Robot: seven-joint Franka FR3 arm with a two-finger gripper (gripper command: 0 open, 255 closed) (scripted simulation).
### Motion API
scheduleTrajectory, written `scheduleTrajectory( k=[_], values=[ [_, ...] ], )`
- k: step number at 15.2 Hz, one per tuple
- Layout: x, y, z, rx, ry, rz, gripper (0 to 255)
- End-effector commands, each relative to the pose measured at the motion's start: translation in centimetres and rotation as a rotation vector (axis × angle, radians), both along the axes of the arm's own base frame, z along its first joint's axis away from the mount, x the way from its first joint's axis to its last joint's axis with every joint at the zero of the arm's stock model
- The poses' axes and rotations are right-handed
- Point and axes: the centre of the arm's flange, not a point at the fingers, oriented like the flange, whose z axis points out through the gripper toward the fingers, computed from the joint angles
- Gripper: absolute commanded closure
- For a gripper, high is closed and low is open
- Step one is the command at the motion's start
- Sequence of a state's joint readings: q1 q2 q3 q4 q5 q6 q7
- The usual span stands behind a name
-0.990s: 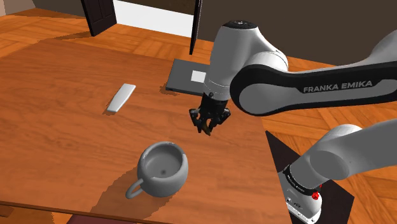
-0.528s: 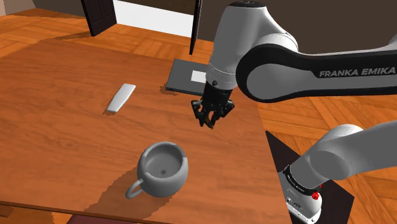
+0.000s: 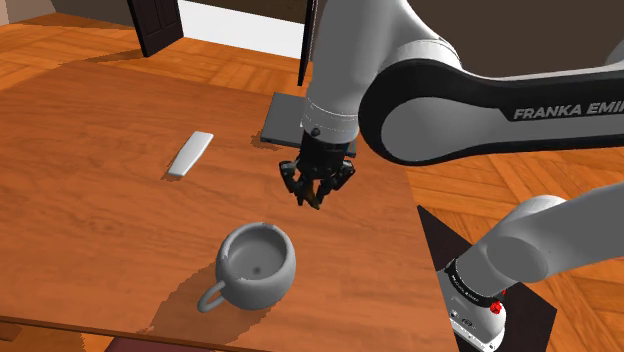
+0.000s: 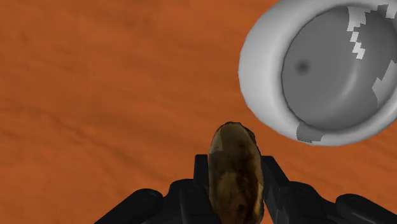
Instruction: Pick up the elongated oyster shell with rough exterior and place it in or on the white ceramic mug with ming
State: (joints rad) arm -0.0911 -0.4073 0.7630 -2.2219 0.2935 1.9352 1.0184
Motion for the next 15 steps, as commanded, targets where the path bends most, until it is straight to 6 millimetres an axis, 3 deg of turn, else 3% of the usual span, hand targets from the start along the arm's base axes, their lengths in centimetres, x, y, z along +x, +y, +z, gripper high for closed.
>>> scheduleTrajectory(
  k=[1, 11, 15],
  values=[
    [-0.1, 2.6, 0.3, 0.001, 0.001, -0.002, 255],
    [-1.1, 15.5, 0.6, 0.001, 0.001, -0.002, 255],
    [-1.1, 15.5, -1.6, 0.001, 0.001, -0.002, 255]
  ],
)
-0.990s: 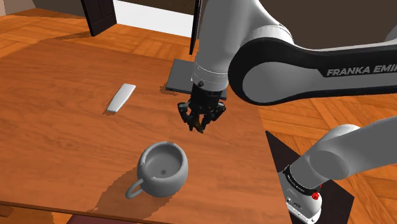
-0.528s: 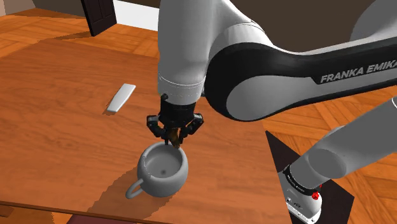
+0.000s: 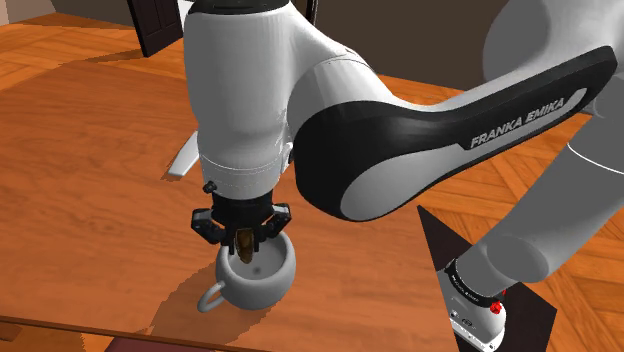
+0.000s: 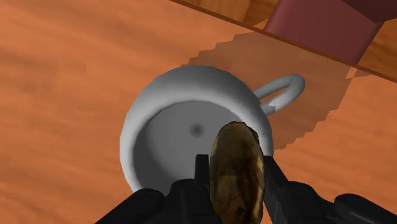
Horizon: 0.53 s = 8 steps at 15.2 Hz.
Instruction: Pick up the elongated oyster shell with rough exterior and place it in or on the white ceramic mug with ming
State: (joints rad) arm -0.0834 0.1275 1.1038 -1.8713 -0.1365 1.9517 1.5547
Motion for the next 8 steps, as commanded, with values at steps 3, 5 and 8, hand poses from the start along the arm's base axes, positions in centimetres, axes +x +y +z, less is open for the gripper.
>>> scheduleTrajectory(
  k=[3, 5, 8],
  values=[
    [-0.1, 0.1, -2.1, 0.000, -0.001, 0.000, 255],
    [-0.1, 0.1, -3.1, 0.000, -0.001, 0.000, 255],
    [-0.1, 0.1, -4.7, 0.000, -0.001, 0.000, 255]
  ],
)
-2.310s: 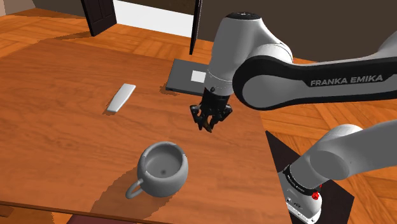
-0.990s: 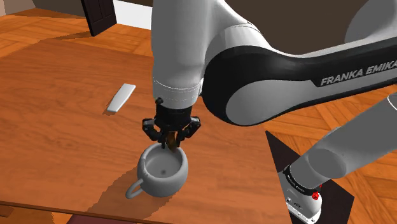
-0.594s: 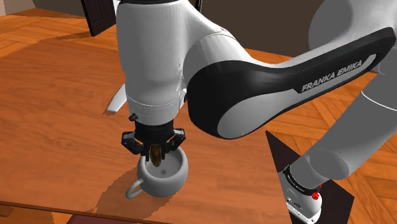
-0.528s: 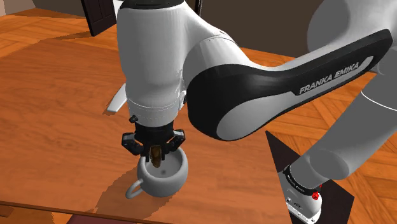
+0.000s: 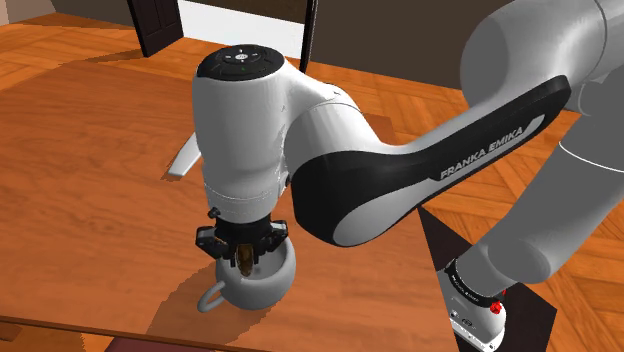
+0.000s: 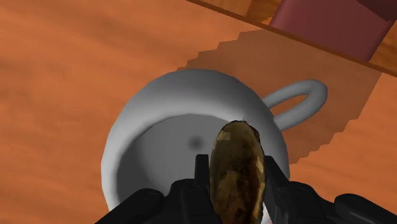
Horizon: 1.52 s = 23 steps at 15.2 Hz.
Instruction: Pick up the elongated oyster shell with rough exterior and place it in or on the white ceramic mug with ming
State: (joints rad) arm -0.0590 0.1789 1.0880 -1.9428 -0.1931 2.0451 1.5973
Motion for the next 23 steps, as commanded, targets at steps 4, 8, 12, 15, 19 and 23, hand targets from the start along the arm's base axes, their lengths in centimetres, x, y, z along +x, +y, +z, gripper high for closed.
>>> scheduleTrajectory(
  k=[4, 8, 12, 15, 19, 23],
  values=[
    [0.0, 0.0, -1.6, 0.000, 0.000, 0.000, 255],
    [0.0, 0.0, -1.6, 0.000, 0.000, 0.000, 255],
    [0.0, 0.0, -1.6, 0.000, 0.000, 0.000, 0],
    [0.0, 0.0, -1.6, 0.000, 0.000, 0.000, 0],
    [-0.1, -0.1, 3.4, 0.000, 0.000, 0.000, 0],
    [-0.1, -0.1, 3.4, 0.000, 0.000, 0.000, 0]
  ],
)
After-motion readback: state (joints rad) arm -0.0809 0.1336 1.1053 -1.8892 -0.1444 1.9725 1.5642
